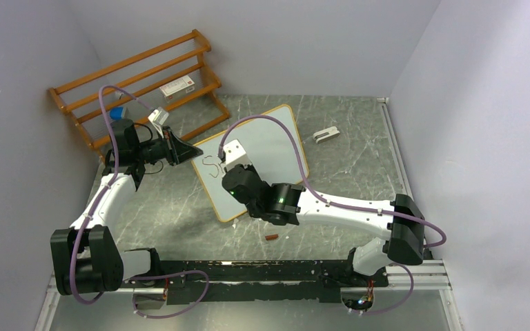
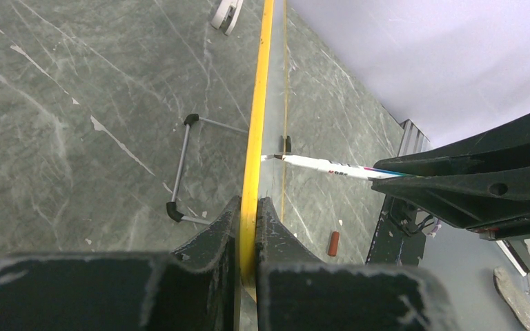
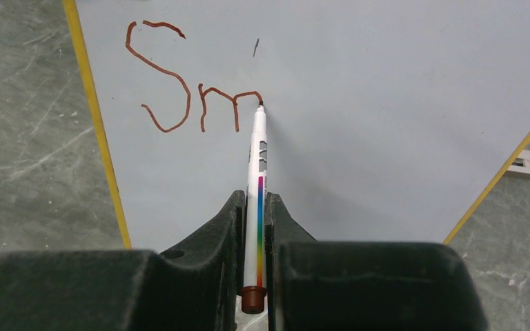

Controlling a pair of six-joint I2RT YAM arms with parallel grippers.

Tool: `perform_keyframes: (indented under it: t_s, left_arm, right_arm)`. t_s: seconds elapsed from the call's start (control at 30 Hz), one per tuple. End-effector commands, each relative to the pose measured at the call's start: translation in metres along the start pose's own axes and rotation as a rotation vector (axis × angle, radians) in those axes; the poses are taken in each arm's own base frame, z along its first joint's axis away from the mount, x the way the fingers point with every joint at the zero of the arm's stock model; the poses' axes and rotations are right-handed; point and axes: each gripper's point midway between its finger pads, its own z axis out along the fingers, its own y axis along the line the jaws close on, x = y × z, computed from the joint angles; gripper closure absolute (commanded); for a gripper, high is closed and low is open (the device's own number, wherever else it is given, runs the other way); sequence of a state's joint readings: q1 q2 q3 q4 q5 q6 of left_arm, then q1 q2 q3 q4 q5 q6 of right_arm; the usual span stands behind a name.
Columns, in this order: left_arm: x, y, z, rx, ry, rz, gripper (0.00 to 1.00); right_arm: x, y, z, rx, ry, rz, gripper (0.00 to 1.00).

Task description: Write a sentence on the whiteboard

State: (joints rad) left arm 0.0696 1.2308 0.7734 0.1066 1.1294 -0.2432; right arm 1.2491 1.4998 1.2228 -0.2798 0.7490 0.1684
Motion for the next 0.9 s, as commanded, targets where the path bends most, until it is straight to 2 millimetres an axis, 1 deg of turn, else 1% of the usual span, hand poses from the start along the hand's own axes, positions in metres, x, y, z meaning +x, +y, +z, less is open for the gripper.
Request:
perform_keyframes:
  t_s: [0.0, 0.27, 0.6, 0.87]
  left_arm:
    - [0.000, 0.019, -0.003, -0.073, -0.003, 0.045, 0.95]
    - [0.000, 0.020, -0.002, -0.075, -0.002, 0.045, 0.95]
    - [0.000, 0.021, -0.002, -0.078, -0.001, 0.044, 0.95]
    - [0.001, 0.021, -0.003, -0.083, 0.001, 0.044, 0.95]
  right_arm:
    - [0.012, -0.008, -0.001, 0.013, 0.039, 0.015, 1.00]
    - [0.021, -0.007, -0.002, 0.003, 0.067, 0.009, 1.00]
    - [0.026, -0.005, -0.005, -0.014, 0.086, 0.014, 1.00]
    - [0.016, -0.010, -0.011, -0.013, 0.056, 0.033, 1.00]
